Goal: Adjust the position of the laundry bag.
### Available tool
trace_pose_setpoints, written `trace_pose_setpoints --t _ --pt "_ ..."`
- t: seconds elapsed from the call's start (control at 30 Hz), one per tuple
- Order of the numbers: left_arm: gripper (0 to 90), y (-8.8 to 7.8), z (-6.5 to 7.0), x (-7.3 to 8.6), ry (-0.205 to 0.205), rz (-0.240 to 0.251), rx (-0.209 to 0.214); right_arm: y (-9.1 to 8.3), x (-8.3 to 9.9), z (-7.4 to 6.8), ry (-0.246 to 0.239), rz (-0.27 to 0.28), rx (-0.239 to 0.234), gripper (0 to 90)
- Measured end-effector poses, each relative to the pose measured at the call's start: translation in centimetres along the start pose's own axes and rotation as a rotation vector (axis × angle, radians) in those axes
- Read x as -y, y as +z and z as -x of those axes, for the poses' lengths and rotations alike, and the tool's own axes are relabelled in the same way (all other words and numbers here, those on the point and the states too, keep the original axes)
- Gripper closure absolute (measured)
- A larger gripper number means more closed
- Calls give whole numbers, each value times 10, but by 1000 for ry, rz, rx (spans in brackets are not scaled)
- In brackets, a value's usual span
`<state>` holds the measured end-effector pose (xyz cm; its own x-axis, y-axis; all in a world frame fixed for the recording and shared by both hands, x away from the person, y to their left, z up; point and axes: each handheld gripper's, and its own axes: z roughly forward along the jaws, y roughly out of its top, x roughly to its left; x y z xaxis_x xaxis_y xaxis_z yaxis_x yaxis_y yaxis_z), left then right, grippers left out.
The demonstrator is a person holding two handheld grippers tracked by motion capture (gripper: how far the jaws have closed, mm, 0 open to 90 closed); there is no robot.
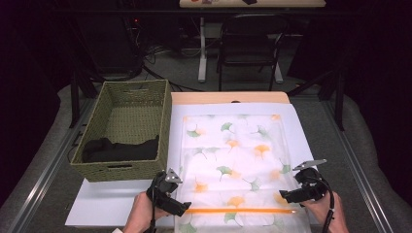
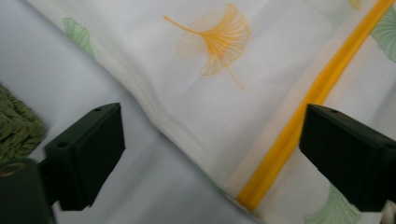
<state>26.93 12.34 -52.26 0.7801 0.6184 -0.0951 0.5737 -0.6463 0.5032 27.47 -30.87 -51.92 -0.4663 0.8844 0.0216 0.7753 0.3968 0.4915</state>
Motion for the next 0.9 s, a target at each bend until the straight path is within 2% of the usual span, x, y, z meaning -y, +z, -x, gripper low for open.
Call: trace_pose_setpoints --t 0.07,0.1,0.2,0.23,0.27,0.3,0.37,0.4,0.43,0.47,0.6,0.63,0.67,0.7,0.73,0.77,0.87,0.9 --pt "11 -1 4 2 9 -6 10 0 2 -3 -7 -9 -5 40" --pt "0 -1 6 4 7 -6 30 0 4 -4 -10 -17 -4 31" --pt "0 -1 11 9 14 -25 54 2 9 -6 -7 -35 -11 15" --pt "0 0 12 11 11 -26 55 3 11 -6 -4 -38 -9 28" --pt "0 1 13 11 12 -37 38 3 13 -6 -3 -43 -3 72" --pt "23 1 14 11 30 -42 31 2 14 -6 7 -44 6 141" --pt "157 3 14 12 13 -34 23 3 17 -5 20 -51 11 198" --pt "173 4 13 11 26 -40 17 3 17 -4 29 -56 19 246" --pt "196 5 13 12 18 -37 19 4 18 -4 37 -60 17 289" --pt "273 5 13 12 18 -37 19 4 18 -4 37 -60 17 289" --pt "273 5 13 12 18 -37 19 4 18 -3 39 -56 13 311" --pt "273 9 12 13 24 -14 -42 4 18 -3 39 -56 13 311" --pt "471 9 12 13 24 -14 -42 4 18 -3 39 -56 13 311" --pt "471 9 12 13 24 -14 -42 6 18 -4 47 -60 46 311" --pt "471 11 13 13 36 -17 -59 6 18 -4 47 -60 46 508" --pt "537 12 13 13 38 -15 -64 6 17 -4 48 -49 51 593" --pt "627 12 14 13 45 -12 -91 6 16 -5 53 -47 44 696" --pt "683 12 14 13 53 -13 -102 7 15 -4 56 -47 43 734"
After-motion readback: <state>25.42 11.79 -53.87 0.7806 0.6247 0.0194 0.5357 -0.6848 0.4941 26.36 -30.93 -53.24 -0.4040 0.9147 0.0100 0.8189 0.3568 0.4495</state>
